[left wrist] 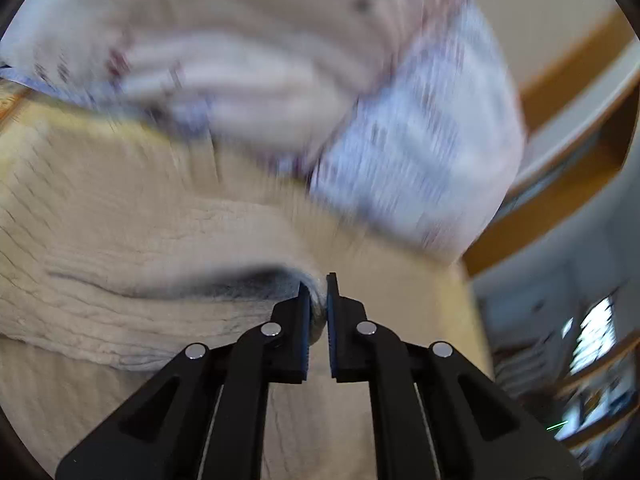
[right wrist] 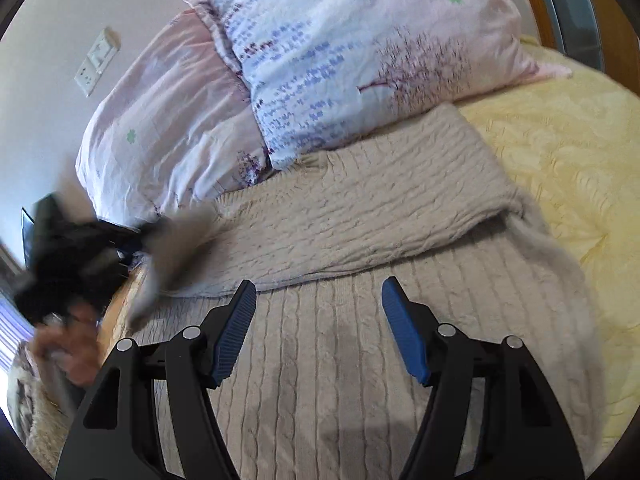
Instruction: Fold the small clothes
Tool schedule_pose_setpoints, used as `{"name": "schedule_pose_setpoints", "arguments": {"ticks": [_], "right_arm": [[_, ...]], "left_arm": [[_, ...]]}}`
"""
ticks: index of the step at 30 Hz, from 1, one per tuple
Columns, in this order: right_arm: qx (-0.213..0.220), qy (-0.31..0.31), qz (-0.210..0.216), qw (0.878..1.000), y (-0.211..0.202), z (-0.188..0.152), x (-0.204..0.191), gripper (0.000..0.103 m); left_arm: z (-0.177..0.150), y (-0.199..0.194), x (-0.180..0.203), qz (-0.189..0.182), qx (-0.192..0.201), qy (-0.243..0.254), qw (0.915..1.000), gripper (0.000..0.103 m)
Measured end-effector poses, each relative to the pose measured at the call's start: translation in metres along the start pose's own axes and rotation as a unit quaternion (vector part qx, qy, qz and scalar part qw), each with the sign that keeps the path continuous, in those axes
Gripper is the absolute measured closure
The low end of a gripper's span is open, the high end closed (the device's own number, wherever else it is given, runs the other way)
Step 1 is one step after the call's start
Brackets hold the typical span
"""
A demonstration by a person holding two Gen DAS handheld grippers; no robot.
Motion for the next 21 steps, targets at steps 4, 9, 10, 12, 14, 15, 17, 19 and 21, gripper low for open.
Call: {"name": "schedule_pose_setpoints", "arguments": {"ticks": [4,9,10,12,14,15,17,19,21], "right_arm": [[0.004,-0.036,-0.007,0.999,-0.015,0.018,-0.009,0.036],[-0.017,-0.129,0.023,0.991,-0.003,0.036,-0.054,0.036],[-0.022,-0.151,0.034,0.988,0.002,0.036,-0.066,0.036],[-0.037,-0.21,0.057,0.975,0.023,0.033,-0.101,0.039],[-0.054,-0.262,0.078,0.96,0.045,0.023,-0.133,0.043],[-0.065,-0.283,0.09,0.953,0.058,0.018,-0.148,0.045],[-0.082,-0.312,0.105,0.941,0.079,0.007,-0.17,0.048],[-0.11,-0.344,0.111,0.926,0.109,-0.007,-0.193,0.052],[-0.118,-0.37,0.109,0.915,0.129,-0.016,-0.205,0.058]], "left_arm": [[-0.016,0.004,0.002,-0.003,-0.024,0.026,0.9994,0.072],[-0.008,-0.06,-0.037,-0.017,0.032,0.011,0.9993,0.053],[-0.007,-0.068,-0.047,-0.012,0.041,0.0,0.9991,0.055],[-0.001,-0.083,-0.079,0.002,0.056,-0.034,0.9978,0.055],[0.002,-0.088,-0.103,0.021,0.062,-0.055,0.9964,0.062],[0.001,-0.091,-0.115,0.031,0.059,-0.065,0.9957,0.068],[-0.002,-0.087,-0.13,0.046,0.05,-0.076,0.9948,0.075],[-0.006,-0.085,-0.142,0.062,0.044,-0.085,0.9935,0.076],[-0.011,-0.084,-0.153,0.062,0.037,-0.101,0.9922,0.076]]}}
Point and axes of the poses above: each gripper's, at about its wrist camera, not at the fingertips, and y roughly the way its jaws point, x to its right, z to its top, the point moved 7 cm from there along y, roughly the way its jaws point, and after that the axes turned 6 degrees about z, right-handed, at the moved point
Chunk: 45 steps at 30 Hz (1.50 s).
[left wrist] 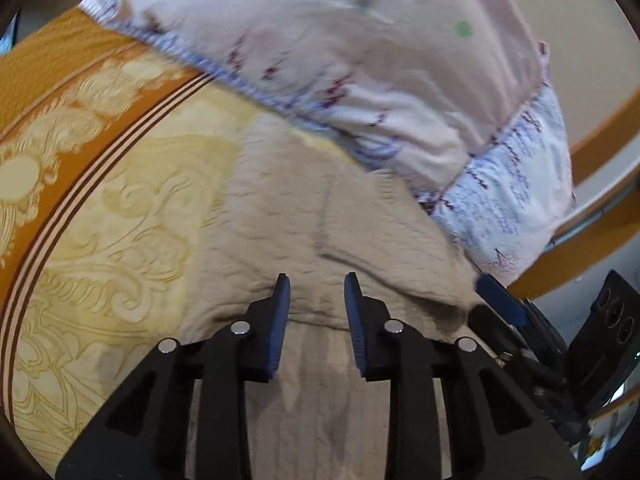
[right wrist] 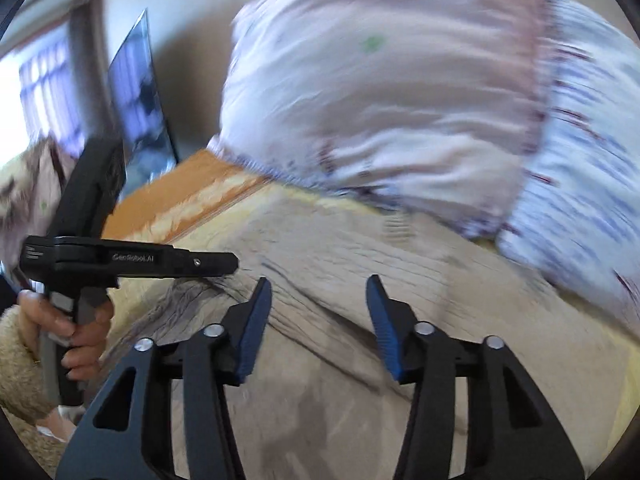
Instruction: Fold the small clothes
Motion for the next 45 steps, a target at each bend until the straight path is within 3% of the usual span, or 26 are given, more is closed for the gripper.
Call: {"name": "schedule_pose_setpoints", "arguments": {"ticks": [2,4,13,15,18,21,26,28,31,32,34,38,40,42,45], "right_arm": [[-0.016,-0.01,0.0,1.0,0.02,0.0,-0.007,0.062],[-0.03,-0.018,-0.009,0.999,0.036,-0.001,-0.011,0.063],[-0.056,-0.051,-0.045,0.996,0.066,-0.011,-0.02,0.064],[-0.054,-0.046,-0.045,0.996,0.067,-0.011,-0.019,0.07],[-0.046,-0.03,-0.039,0.998,0.065,-0.009,-0.016,0.087],[-0.031,-0.002,-0.032,0.999,0.058,-0.006,-0.011,0.098],[0.042,0.092,-0.051,0.994,0.009,0.0,0.026,0.098],[0.079,0.146,-0.06,0.984,-0.023,-0.003,0.049,0.098],[0.133,0.226,-0.093,0.96,-0.078,-0.025,0.086,0.098],[0.151,0.258,-0.112,0.948,-0.101,-0.042,0.1,0.098],[0.152,0.306,-0.142,0.929,-0.124,-0.076,0.121,0.098],[0.095,0.381,-0.162,0.905,-0.136,-0.135,0.149,0.097],[0.099,0.43,-0.146,0.885,-0.149,-0.153,0.165,0.091],[0.123,0.456,-0.129,0.872,-0.16,-0.156,0.177,0.054],[0.133,0.479,-0.104,0.861,-0.162,-0.152,0.19,0.051]], "left_arm": [[-0.001,0.001,-0.009,-0.002,-0.005,-0.012,0.9999,0.076],[-0.002,0.003,-0.014,0.002,-0.004,-0.015,0.9999,0.083],[-0.001,0.005,-0.016,-0.003,-0.001,-0.01,0.9999,0.083],[-0.001,0.005,-0.016,-0.003,-0.001,-0.01,0.9999,0.083],[-0.001,0.005,-0.016,-0.003,-0.001,-0.011,0.9999,0.083],[-0.001,0.005,-0.016,-0.004,-0.001,-0.01,0.9999,0.083],[-0.001,0.006,-0.016,-0.003,0.0,-0.01,0.9999,0.083],[-0.001,0.006,-0.016,-0.002,0.001,-0.009,1.0,0.083],[0.0,0.006,-0.015,-0.004,0.001,-0.008,1.0,0.08],[0.0,0.006,-0.014,-0.007,0.002,-0.007,1.0,0.079],[0.0,0.005,-0.011,-0.016,0.004,-0.005,0.9999,0.069],[-0.002,0.003,0.001,-0.033,0.012,0.018,0.9992,0.047],[-0.004,0.003,0.007,-0.035,0.015,0.031,0.9988,0.034],[-0.006,0.001,0.012,-0.036,0.017,0.039,0.9984,0.027],[-0.008,-0.001,0.015,-0.039,0.018,0.042,0.9982,0.023]]}}
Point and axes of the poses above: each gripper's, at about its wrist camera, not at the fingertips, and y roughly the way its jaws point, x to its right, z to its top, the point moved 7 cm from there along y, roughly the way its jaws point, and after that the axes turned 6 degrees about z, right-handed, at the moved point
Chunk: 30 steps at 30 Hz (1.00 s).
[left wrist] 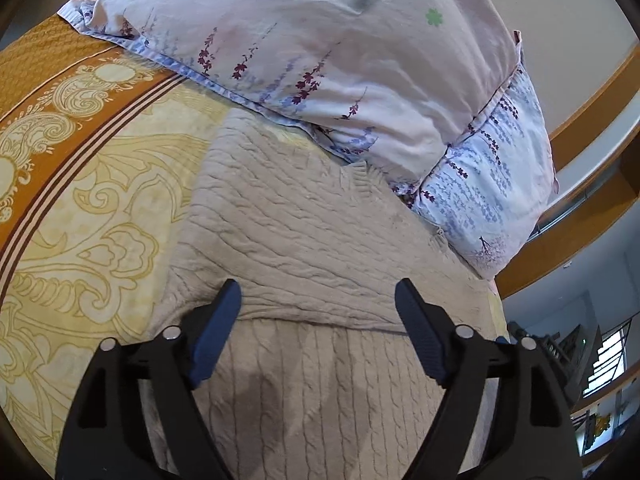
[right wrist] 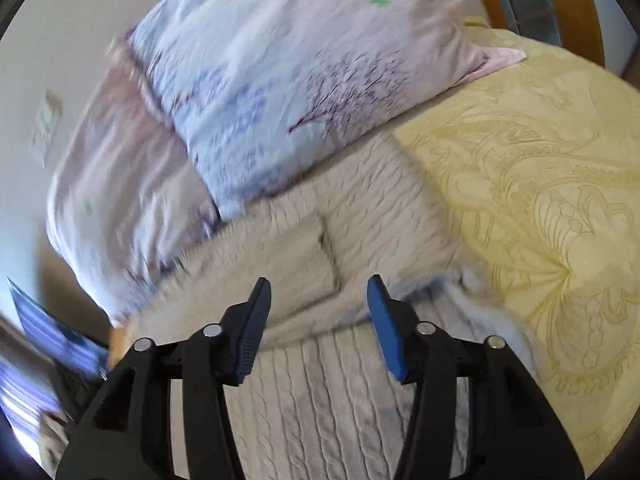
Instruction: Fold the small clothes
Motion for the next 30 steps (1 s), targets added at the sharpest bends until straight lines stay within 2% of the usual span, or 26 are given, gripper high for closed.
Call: {"name": "schedule_pose_setpoints", "arguments": {"ticks": [2,5,6,13,15,19,22,26,30], "right_arm": [[-0.017,0.013,0.007,1.0,0.009,0.002,0.002,0.052],[-0.039,0.02,0.008,0.999,0.022,0.001,0.004,0.061],[-0.043,0.021,0.007,0.999,0.027,-0.001,0.004,0.062],[-0.065,0.014,-0.004,0.998,0.045,-0.009,0.005,0.075],[-0.065,0.007,0.0,0.998,0.047,-0.01,0.003,0.091],[-0.02,-0.03,0.011,0.999,0.028,-0.001,-0.015,0.094],[0.015,-0.053,-0.004,0.998,0.008,0.001,-0.022,0.096],[-0.008,-0.04,-0.033,0.999,0.016,-0.011,-0.003,0.096],[-0.015,-0.028,-0.035,0.999,0.018,-0.023,0.005,0.096]], "left_arm": [[-0.001,-0.002,0.0,-0.004,-0.001,-0.002,1.0,0.023],[-0.003,-0.009,-0.002,-0.014,-0.005,-0.005,0.9999,0.023],[-0.003,-0.012,-0.002,-0.014,-0.004,-0.003,0.9999,0.023],[-0.007,-0.037,-0.013,0.01,0.007,0.018,0.9998,0.023],[-0.007,-0.039,-0.016,0.017,0.008,0.022,0.9996,0.023],[-0.01,-0.041,-0.02,0.022,0.005,0.025,0.9994,0.023],[-0.013,-0.044,-0.021,0.027,0.006,0.03,0.9992,0.023],[-0.016,-0.047,-0.025,0.033,0.004,0.035,0.9988,0.023],[-0.02,-0.051,-0.032,0.039,0.001,0.033,0.9987,0.023]]}}
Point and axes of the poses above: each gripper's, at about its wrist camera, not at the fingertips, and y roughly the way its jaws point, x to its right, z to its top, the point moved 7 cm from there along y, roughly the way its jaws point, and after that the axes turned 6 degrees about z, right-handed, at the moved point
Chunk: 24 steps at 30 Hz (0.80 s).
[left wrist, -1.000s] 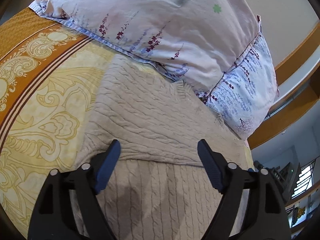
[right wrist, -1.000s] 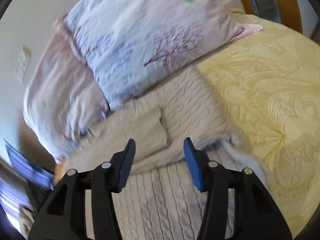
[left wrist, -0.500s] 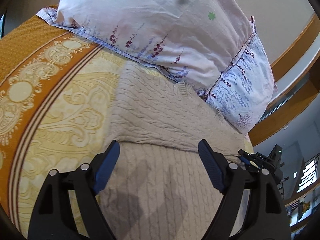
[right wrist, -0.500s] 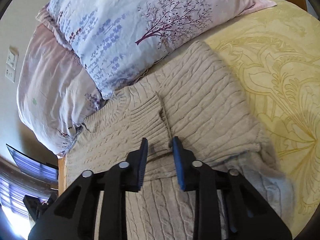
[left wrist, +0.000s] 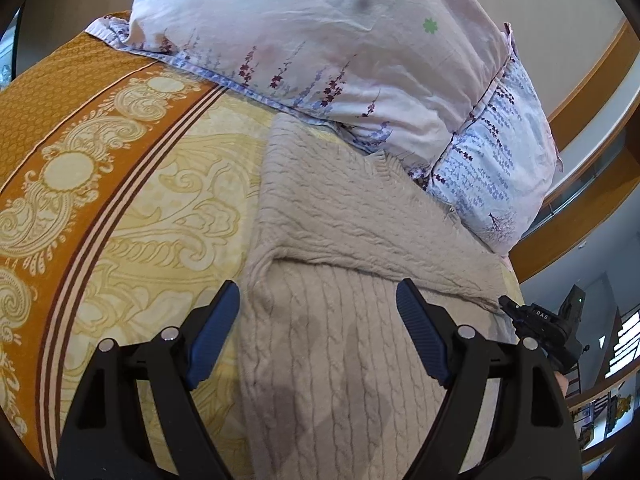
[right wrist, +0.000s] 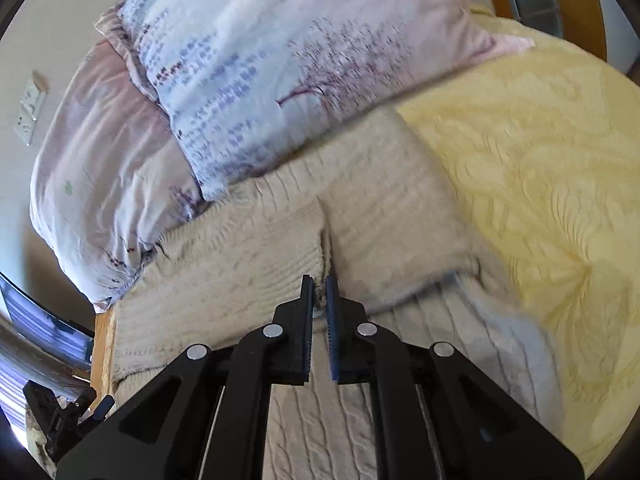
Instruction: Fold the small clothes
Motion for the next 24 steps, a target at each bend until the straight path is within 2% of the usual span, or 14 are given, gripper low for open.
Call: {"name": "schedule_pose_setpoints", "arguments": {"ticks": [7,11,14,16,18,19,20,24], "right_arm": [[0.002,-0.002,-0.015,1.0,-0.001,0.0,0.0,0.096],[-0.003,-0.017,-0.037,0.999,0.009,0.0,0.0,0.096],[-0.006,-0.029,-0.033,0.999,0.005,-0.001,-0.002,0.096],[-0.008,-0.02,-0.014,1.0,-0.005,-0.003,-0.001,0.087],[0.003,-0.014,0.005,1.0,-0.022,-0.004,0.004,0.061],[0.008,-0.012,0.01,1.0,-0.029,-0.003,0.007,0.057],[0.012,-0.011,0.018,1.0,-0.037,-0.003,0.01,0.054],[0.005,0.011,0.042,0.999,-0.068,-0.006,0.04,0.054]], "left_arm": [[-0.007,-0.006,-0.008,0.003,-0.003,0.008,1.0,0.023],[-0.016,-0.011,-0.01,-0.009,-0.007,0.008,0.9999,0.023],[-0.023,-0.017,-0.012,-0.021,-0.008,0.009,0.9997,0.023],[-0.029,-0.021,-0.012,-0.033,-0.011,0.007,0.9994,0.023],[-0.036,-0.024,-0.012,-0.039,-0.014,0.005,0.9991,0.023],[-0.038,-0.025,-0.013,-0.041,-0.016,0.004,0.999,0.023],[-0.041,-0.025,-0.013,-0.045,-0.019,0.003,0.9988,0.024],[-0.052,-0.029,-0.013,-0.062,-0.025,-0.007,0.9977,0.025]]}}
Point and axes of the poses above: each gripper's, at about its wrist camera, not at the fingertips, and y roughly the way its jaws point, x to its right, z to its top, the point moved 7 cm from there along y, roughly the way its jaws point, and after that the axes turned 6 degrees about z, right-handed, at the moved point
